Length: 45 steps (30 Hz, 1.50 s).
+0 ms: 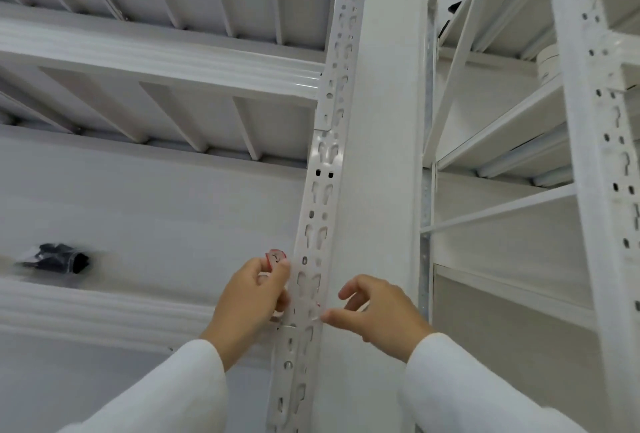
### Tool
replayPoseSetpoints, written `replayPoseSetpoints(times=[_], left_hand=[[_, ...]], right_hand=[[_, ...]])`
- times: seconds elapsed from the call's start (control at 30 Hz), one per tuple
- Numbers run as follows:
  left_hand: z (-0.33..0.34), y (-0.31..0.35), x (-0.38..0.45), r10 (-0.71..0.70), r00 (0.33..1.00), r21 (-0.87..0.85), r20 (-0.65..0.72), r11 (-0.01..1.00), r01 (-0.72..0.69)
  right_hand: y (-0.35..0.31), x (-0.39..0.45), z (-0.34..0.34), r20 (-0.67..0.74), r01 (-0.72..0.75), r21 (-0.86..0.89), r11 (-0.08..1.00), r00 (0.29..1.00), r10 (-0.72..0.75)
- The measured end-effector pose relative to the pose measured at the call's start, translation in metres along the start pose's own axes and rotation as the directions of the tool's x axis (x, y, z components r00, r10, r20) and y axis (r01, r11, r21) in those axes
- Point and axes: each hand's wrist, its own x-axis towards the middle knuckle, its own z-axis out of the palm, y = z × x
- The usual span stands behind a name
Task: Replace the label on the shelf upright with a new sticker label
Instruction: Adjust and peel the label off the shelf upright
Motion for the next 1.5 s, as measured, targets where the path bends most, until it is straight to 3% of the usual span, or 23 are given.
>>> replayPoseSetpoints(times=[0.37, 0.6, 1.13, 1.5], left_hand=[[-0.012, 0.004, -0.001, -0.064, 0.991, -0.030, 0.121, 0.997, 0.068], [-0.014, 0.007, -0.004, -0.057, 0.987, -0.009, 0.153, 0.998, 0.059], [-0.012, 0.005, -0.007, -0.034, 0.986, 0.001, 0.162, 0.999, 0.034], [-0.009, 0.007, -0.010, -0.028, 0.988, -0.034, 0.152, 0.999, 0.033]], right_hand=[[-0.014, 0.009, 0.014, -0.007, 0.014, -0.030, 0.999, 1.000, -0.014], [-0.029, 0.007, 0.012, -0.028, 0.073, -0.269, 0.961, 0.996, -0.083], [-0.044, 0.002, 0.028, -0.116, -0.045, -0.279, 0.959, 0.993, 0.013], [-0.050, -0.005, 0.030, -0.143, -0.007, -0.450, 0.893, 0.988, -0.065]])
